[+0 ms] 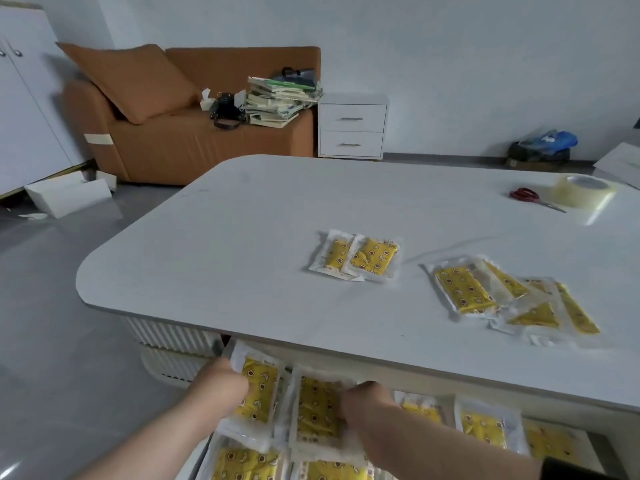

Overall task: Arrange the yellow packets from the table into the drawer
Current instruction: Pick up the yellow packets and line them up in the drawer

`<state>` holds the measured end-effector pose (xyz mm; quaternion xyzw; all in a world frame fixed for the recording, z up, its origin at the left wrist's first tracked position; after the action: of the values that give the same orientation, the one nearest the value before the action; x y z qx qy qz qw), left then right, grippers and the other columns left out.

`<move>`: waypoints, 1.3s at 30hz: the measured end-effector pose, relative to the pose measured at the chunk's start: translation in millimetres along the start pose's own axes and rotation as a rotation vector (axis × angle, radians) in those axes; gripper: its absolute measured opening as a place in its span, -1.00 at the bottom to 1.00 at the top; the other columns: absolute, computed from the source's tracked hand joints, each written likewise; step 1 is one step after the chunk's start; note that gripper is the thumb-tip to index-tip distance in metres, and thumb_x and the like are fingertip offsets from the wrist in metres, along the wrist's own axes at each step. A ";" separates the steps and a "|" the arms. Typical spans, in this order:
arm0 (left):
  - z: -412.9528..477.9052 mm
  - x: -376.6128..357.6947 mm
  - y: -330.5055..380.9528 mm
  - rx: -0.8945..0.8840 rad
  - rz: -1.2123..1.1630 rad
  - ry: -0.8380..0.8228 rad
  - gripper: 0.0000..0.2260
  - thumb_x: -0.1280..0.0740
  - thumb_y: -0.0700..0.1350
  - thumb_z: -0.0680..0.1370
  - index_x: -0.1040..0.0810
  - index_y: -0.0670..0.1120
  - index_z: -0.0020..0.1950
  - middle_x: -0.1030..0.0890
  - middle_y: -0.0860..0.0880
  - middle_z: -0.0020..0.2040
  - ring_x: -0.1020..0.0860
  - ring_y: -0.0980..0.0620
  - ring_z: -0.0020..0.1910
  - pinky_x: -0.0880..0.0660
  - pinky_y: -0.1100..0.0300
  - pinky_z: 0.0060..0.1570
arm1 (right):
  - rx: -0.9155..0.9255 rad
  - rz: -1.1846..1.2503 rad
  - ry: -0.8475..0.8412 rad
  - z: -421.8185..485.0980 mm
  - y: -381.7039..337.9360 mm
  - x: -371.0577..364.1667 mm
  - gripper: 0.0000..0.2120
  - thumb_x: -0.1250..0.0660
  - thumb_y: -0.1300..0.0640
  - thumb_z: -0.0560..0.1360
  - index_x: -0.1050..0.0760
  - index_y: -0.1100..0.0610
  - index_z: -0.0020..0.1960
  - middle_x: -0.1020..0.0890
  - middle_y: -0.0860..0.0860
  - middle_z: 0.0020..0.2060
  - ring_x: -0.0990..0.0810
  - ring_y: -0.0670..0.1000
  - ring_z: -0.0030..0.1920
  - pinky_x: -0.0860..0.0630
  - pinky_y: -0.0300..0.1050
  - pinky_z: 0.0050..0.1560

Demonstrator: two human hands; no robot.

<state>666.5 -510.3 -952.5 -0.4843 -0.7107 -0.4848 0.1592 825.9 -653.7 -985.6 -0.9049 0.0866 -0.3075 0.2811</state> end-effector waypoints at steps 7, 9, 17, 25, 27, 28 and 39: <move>-1.1 -10.1 9.1 -0.149 0.243 0.037 -0.66 -0.23 -0.28 0.52 -0.38 -0.17 0.30 -0.49 -0.06 0.09 -0.46 0.04 -0.11 -0.38 0.23 -0.26 | -0.023 0.055 0.024 -4.1 -7.7 -10.8 -0.68 -0.05 0.13 0.64 -0.35 0.17 0.35 -0.46 0.03 -0.04 -0.43 0.03 -0.02 -0.38 -0.21 -0.08; -1.3 -11.9 10.4 -0.182 0.299 0.052 -0.61 -0.21 -0.31 0.52 -0.35 -0.18 0.36 -0.48 -0.10 0.25 -0.42 0.03 -0.05 -0.38 0.25 -0.19 | 0.009 0.088 0.022 -5.2 -9.6 -14.6 -0.69 -0.06 0.17 0.62 -0.35 0.15 0.33 -0.47 0.04 0.01 -0.46 0.04 0.01 -0.39 -0.18 -0.01; 2.5 -17.8 4.5 -0.344 0.520 0.146 -0.59 -0.21 -0.38 0.45 -0.35 -0.21 0.29 -0.48 -0.01 -0.15 -0.54 0.04 -0.21 -0.35 0.31 -0.42 | 0.154 -0.113 0.044 0.2 -14.2 -29.3 -0.65 -0.10 0.35 0.53 -0.33 0.19 0.30 -0.48 0.06 0.10 -0.45 0.02 -0.01 -0.43 -0.23 -0.08; 0.7 -17.4 9.2 -0.451 0.787 0.236 -0.47 -0.26 -0.32 0.45 -0.28 -0.18 0.43 -0.50 -0.12 0.26 -0.62 -0.03 -0.01 -0.44 0.23 -0.31 | 0.276 -0.333 0.018 -9.4 -15.4 -18.5 -0.80 -0.19 0.34 0.43 -0.43 0.15 0.01 -0.46 0.00 -0.17 -0.49 -0.01 -0.16 -0.43 -0.29 -0.35; -4.8 -10.9 14.0 -0.513 0.841 0.286 -0.55 -0.30 -0.22 0.49 -0.35 -0.11 0.38 -0.45 -0.10 0.29 -0.61 -0.02 0.00 -0.49 0.22 -0.25 | 0.350 -0.463 0.042 -15.2 -16.6 -12.0 -0.94 -0.21 0.26 0.48 -0.40 0.14 -0.08 -0.42 0.00 -0.20 -0.44 -0.03 -0.21 -0.34 -0.30 -0.39; -6.6 -6.9 15.2 -0.557 0.855 0.305 -0.57 -0.33 -0.15 0.51 -0.37 -0.08 0.37 -0.42 -0.08 0.31 -0.59 -0.01 0.04 -0.53 0.21 -0.16 | 0.411 -0.546 0.059 -18.7 -17.6 -8.7 -0.93 -0.21 0.20 0.52 -0.40 0.16 -0.01 -0.42 0.02 -0.14 -0.44 -0.01 -0.17 -0.37 -0.28 -0.31; -4.1 -14.5 -7.6 -0.816 1.076 -0.089 -0.32 -0.42 0.18 0.38 -0.29 0.13 0.47 -0.24 0.14 0.49 -0.11 0.09 0.51 0.38 -0.04 0.44 | 0.755 -0.985 -0.087 -30.4 -2.5 -30.5 -0.35 -0.19 -0.32 0.48 -0.20 -0.06 0.47 -0.04 0.02 0.47 -0.15 0.17 0.43 -0.34 0.17 0.37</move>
<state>666.1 -522.0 -964.8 -0.8115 -0.1365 -0.5472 0.1531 783.2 -655.4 -979.8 -0.6886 -0.4675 -0.3732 0.4100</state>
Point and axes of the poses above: each hand's wrist, its own z-axis towards the middle knuckle, its own x-axis out of the back of the hand, y = z × x, the point moved 4 cm from there along z, towards the middle knuckle
